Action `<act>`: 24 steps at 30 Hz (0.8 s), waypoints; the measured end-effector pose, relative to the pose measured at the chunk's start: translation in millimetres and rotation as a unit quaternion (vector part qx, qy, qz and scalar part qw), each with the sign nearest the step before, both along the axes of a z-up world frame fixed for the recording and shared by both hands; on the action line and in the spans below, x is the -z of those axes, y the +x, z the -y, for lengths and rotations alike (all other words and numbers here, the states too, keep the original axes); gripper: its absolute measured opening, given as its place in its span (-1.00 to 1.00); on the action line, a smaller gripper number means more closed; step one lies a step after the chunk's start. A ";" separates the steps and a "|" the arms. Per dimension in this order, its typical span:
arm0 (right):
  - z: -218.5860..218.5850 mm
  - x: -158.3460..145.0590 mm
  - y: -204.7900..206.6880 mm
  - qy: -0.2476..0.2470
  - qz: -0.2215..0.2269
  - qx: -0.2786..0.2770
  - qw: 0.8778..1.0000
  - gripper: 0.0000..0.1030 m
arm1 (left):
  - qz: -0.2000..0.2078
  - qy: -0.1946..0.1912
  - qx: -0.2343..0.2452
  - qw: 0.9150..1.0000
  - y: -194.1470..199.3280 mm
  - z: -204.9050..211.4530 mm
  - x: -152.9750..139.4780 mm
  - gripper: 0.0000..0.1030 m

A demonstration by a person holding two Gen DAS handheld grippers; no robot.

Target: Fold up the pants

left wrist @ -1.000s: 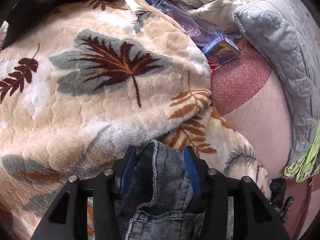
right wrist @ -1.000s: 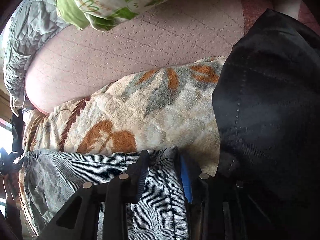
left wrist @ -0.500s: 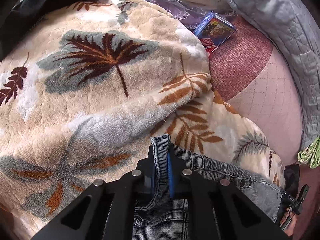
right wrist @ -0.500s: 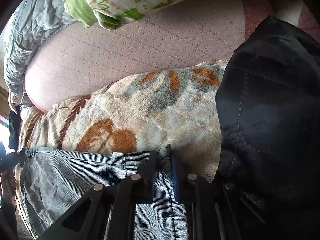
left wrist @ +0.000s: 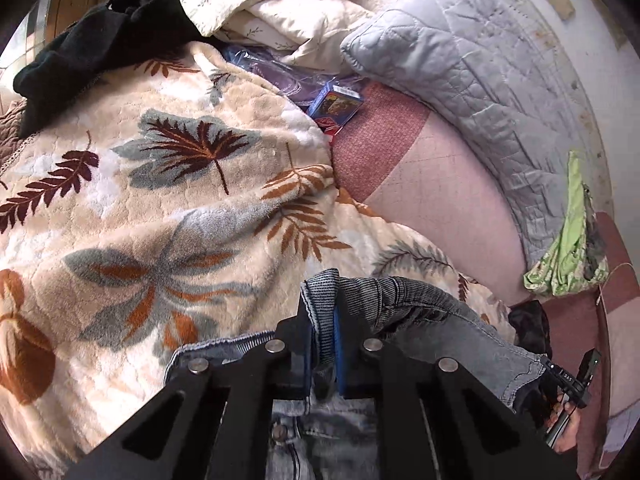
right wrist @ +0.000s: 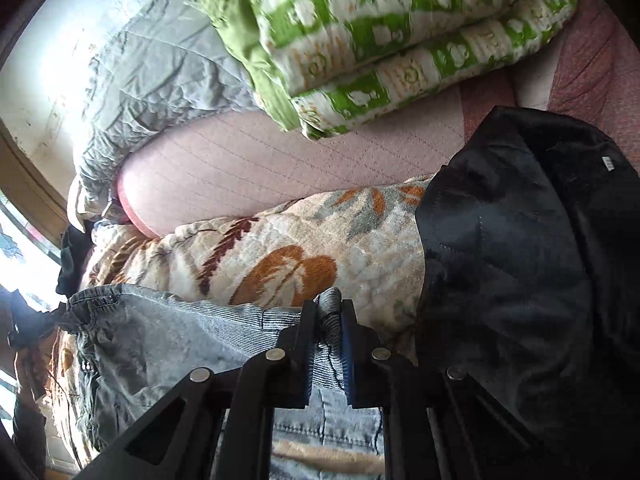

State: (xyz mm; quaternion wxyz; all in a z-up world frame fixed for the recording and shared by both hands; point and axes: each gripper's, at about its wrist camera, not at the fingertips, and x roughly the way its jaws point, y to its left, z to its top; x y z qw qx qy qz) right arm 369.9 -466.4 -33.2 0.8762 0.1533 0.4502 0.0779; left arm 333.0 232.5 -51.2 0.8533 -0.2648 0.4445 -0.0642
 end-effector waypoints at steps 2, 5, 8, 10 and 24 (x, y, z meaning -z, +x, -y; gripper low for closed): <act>1.4 -14.8 -28.7 0.004 0.014 -0.001 1.000 -0.78 | 0.014 -0.009 0.007 1.000 -27.9 -1.1 -12.0 -0.83; 11.0 -31.6 -75.1 0.018 0.031 0.008 0.999 -0.78 | 0.029 -0.007 0.014 0.999 -73.9 -1.3 -27.1 -0.83; 17.8 -35.6 -121.2 0.026 0.034 0.014 0.999 -0.78 | 0.037 -0.006 0.019 0.999 -118.1 -1.8 -38.7 -0.83; 20.0 -29.4 -150.8 0.031 0.029 0.016 0.999 -0.78 | 0.030 -0.007 0.023 0.999 -145.4 -3.6 -34.8 -0.83; 12.6 64.7 -251.1 0.061 -0.069 0.047 0.995 -0.40 | -0.063 0.053 0.004 0.997 -227.4 -3.5 37.3 -0.41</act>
